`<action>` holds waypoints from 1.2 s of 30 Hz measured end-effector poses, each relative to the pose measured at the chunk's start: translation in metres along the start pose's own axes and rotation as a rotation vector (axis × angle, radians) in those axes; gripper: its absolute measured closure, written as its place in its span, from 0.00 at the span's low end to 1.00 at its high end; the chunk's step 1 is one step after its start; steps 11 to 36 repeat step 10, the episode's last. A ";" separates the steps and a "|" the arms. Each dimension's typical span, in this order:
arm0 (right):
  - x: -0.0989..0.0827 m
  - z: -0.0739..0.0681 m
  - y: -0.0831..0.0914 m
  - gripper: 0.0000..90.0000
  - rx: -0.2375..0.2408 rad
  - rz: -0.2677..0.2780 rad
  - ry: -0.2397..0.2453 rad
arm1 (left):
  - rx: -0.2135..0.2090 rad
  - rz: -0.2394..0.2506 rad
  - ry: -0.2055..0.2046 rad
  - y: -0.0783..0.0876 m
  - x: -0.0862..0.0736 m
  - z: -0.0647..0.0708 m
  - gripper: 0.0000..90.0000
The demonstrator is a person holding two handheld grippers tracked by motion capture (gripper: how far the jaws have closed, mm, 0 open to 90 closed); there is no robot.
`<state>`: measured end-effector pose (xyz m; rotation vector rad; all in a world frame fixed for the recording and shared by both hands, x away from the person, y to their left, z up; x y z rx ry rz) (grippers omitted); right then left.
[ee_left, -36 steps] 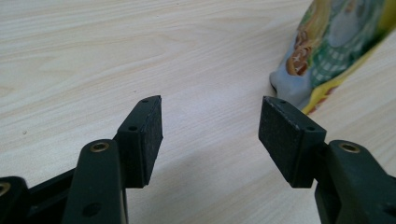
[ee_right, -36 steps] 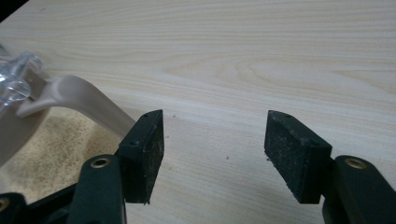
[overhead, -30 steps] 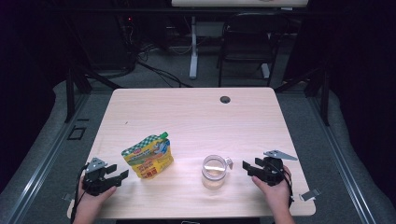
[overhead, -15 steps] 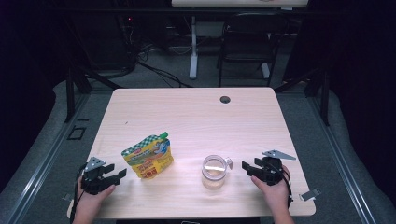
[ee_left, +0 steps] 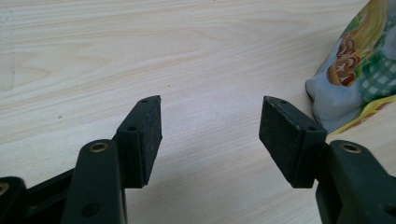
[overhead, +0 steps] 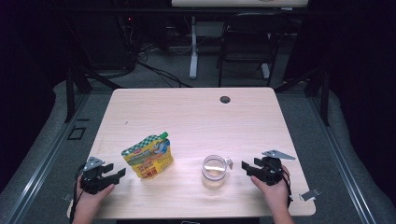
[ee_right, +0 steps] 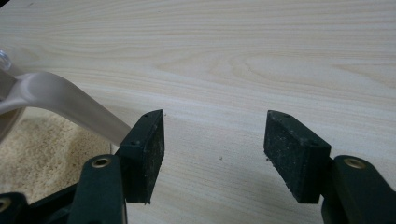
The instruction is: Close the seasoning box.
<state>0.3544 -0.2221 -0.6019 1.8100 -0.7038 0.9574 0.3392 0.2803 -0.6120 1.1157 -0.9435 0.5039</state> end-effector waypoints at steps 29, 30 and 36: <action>0.000 0.001 0.002 0.42 0.001 0.005 -0.009 | 0.016 0.005 0.013 0.000 0.002 -0.003 0.43; 0.000 0.001 0.002 0.42 0.001 0.005 -0.009 | 0.016 0.005 0.013 0.000 0.002 -0.003 0.43; 0.000 0.001 0.002 0.42 0.001 0.005 -0.009 | 0.016 0.005 0.013 0.000 0.002 -0.003 0.43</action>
Point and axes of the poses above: each handheld gripper's, and its own axes: y roughly backward along the jaws, x roughly out of its top, z roughly to its right, the point moved 7 cm from there along -y, roughly forward along the jaws, and after that the axes turned 10 degrees about z, right-handed, at the moved point
